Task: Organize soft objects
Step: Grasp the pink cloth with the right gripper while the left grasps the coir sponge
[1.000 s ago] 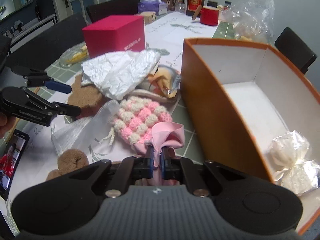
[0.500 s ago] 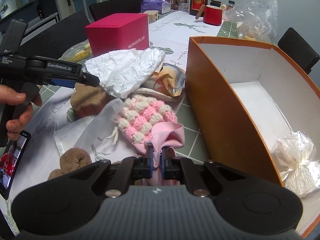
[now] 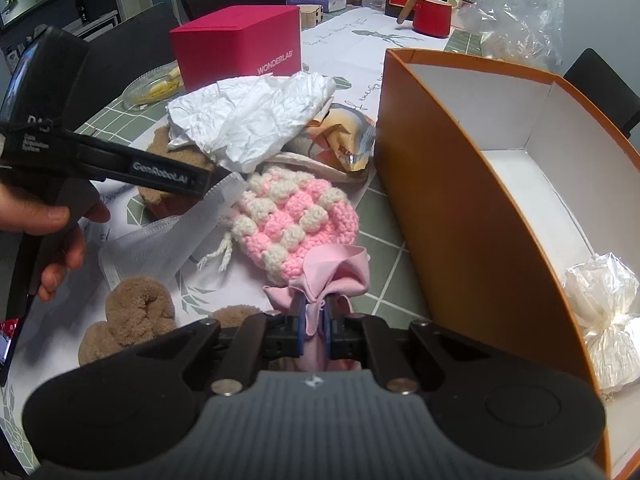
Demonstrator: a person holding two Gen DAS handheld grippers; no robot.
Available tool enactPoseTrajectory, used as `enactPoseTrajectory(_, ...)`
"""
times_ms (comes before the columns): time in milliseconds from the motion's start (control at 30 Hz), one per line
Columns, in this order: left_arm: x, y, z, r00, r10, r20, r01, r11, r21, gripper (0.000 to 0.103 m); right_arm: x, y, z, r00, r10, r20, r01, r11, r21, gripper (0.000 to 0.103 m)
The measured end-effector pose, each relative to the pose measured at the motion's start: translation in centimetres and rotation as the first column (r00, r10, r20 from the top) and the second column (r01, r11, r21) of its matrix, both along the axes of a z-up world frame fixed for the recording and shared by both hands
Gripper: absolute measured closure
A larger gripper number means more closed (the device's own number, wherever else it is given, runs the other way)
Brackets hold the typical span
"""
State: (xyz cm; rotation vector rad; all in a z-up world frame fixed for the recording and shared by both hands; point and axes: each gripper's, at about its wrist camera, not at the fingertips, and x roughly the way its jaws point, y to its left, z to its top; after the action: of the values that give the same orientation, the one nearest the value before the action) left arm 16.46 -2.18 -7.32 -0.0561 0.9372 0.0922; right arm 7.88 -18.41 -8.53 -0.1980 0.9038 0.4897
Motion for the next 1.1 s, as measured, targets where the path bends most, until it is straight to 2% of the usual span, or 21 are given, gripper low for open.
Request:
enactPoseTrajectory(100, 0.5, -0.2, -0.4, 1.0, -0.02, -0.016, 0.02, 0.999, 0.043, 0.0, 0.0, 0.0, -0.2, 1.0, 0.001, -0.002, -0.001, 1.0, -0.004, 0.094)
enactPoseTrajectory(367, -0.2, 1.1, 0.0, 0.989, -0.139, -0.057, 0.142, 0.989, 0.051, 0.0, 0.2, -0.6, -0.8, 1.0, 0.0, -0.01, 0.0, 1.0, -0.013, 0.093)
enactPoseTrajectory(467, -0.8, 2.7, 0.0, 0.982, -0.175, -0.069, 0.177, 0.984, 0.03, 0.0, 0.5, -0.8, -1.0, 1.0, -0.001, -0.021, 0.001, 1.0, -0.012, 0.093)
enactPoseTrajectory(600, -1.6, 5.9, 0.0, 0.982, -0.18, -0.064, 0.18, 0.984, -0.004, 0.0, 0.7, -1.0, -1.5, 0.999, -0.004, -0.036, 0.004, 1.0, -0.012, 0.093)
enactPoseTrajectory(700, -2.0, 8.3, 0.2, 0.988, -0.152, -0.033, 0.148, 0.984, -0.102, 0.0, 0.9, -1.2, -1.9, 0.999, -0.013, -0.046, 0.013, 1.0, 0.001, 0.091)
enactPoseTrajectory(767, -2.1, 9.7, 0.2, 0.993, -0.119, -0.025, 0.112, 0.976, -0.189, 0.0, 1.0, -1.3, -2.1, 0.998, -0.025, -0.053, 0.026, 1.0, 0.013, 0.085)
enactPoseTrajectory(800, -2.1, 10.2, 0.3, 0.995, -0.101, -0.021, 0.095, 0.972, -0.214, 0.0, 1.1, -1.4, -2.2, 0.998, -0.034, -0.061, 0.036, 0.999, 0.025, 0.069)
enactPoseTrajectory(833, -2.0, 10.4, 0.4, 0.997, -0.08, -0.016, 0.074, 0.972, -0.221, 0.0, 1.2, -1.4, -2.2, 0.997, -0.044, -0.064, 0.046, 0.998, 0.034, 0.06)
enactPoseTrajectory(933, -1.7, 10.7, 0.4, 0.999, -0.028, -0.018, 0.024, 0.981, -0.194, 0.0, 1.4, -1.4, -2.5, 0.995, -0.061, -0.082, 0.066, 0.996, 0.058, 0.051)
enactPoseTrajectory(1100, -1.3, 10.3, 0.3, 0.999, -0.029, -0.019, 0.026, 0.985, -0.172, 0.0, 1.3, -0.7, -3.1, 0.996, -0.059, -0.073, 0.062, 0.997, 0.035, 0.048)
